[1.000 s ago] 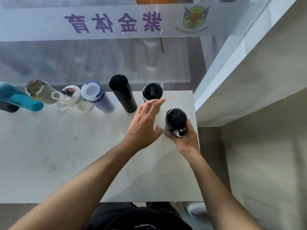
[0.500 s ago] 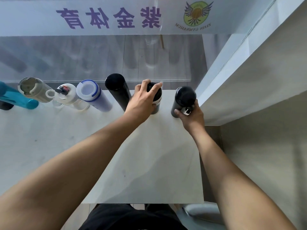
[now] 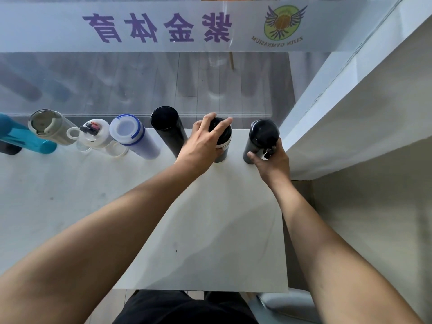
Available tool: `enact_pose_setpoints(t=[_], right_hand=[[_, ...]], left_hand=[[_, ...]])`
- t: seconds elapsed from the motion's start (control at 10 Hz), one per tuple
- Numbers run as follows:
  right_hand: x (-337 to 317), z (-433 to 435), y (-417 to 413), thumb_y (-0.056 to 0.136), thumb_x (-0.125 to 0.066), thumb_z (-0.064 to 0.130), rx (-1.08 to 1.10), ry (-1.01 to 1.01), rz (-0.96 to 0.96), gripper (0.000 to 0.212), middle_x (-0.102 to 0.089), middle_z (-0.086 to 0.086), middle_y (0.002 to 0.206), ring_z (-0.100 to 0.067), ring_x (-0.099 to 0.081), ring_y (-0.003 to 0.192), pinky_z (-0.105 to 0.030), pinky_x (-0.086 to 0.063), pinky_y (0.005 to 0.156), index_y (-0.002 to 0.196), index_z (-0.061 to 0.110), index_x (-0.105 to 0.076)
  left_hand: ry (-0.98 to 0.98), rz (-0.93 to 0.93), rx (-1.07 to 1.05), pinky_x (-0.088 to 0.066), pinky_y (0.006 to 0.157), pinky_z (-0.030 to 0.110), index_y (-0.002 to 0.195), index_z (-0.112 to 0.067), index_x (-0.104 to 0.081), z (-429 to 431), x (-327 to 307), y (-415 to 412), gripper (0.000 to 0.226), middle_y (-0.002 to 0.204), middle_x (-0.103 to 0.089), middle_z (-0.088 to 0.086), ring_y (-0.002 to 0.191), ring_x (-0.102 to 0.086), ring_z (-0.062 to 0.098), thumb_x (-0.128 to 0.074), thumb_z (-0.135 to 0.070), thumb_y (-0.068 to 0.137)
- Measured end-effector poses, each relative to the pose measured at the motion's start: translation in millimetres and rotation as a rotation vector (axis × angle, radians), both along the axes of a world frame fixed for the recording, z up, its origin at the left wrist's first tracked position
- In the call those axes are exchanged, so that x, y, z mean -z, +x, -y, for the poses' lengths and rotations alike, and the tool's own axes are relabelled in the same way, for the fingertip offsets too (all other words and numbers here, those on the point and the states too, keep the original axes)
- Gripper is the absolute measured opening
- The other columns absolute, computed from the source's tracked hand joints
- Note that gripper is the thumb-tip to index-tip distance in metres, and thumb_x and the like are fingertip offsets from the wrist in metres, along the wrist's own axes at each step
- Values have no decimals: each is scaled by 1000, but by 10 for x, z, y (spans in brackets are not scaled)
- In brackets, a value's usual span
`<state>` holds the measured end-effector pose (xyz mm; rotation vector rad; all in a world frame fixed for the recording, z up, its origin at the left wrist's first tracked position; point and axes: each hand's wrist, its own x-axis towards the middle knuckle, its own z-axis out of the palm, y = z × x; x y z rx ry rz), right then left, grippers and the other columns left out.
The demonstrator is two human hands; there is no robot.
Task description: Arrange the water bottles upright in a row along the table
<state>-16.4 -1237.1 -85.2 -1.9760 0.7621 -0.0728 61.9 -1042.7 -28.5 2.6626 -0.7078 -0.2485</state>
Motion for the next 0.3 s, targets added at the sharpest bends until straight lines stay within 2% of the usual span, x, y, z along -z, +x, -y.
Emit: enact_pose_setpoints(t=[0.2, 0.3], right_hand=[[-21, 24, -39, 69, -88, 39, -21, -9, 61, 83, -59, 1, 127, -19, -60, 111, -32, -52, 91, 137, 26, -43], [-133, -12, -131, 69, -88, 46, 5, -9, 137, 93, -51, 0, 140, -17, -53, 126, -30, -49, 99, 145, 30, -36]], left_hand=[[61, 44, 30, -35, 112, 51, 156, -37, -21, -37, -83, -60, 84, 164, -15, 11, 142, -25, 39, -68, -30, 87], [60, 144, 34, -36, 110, 52, 154, -32, -28, -64, -151, -156, 76, 162, -21, 12, 142, -26, 39, -65, -34, 88]])
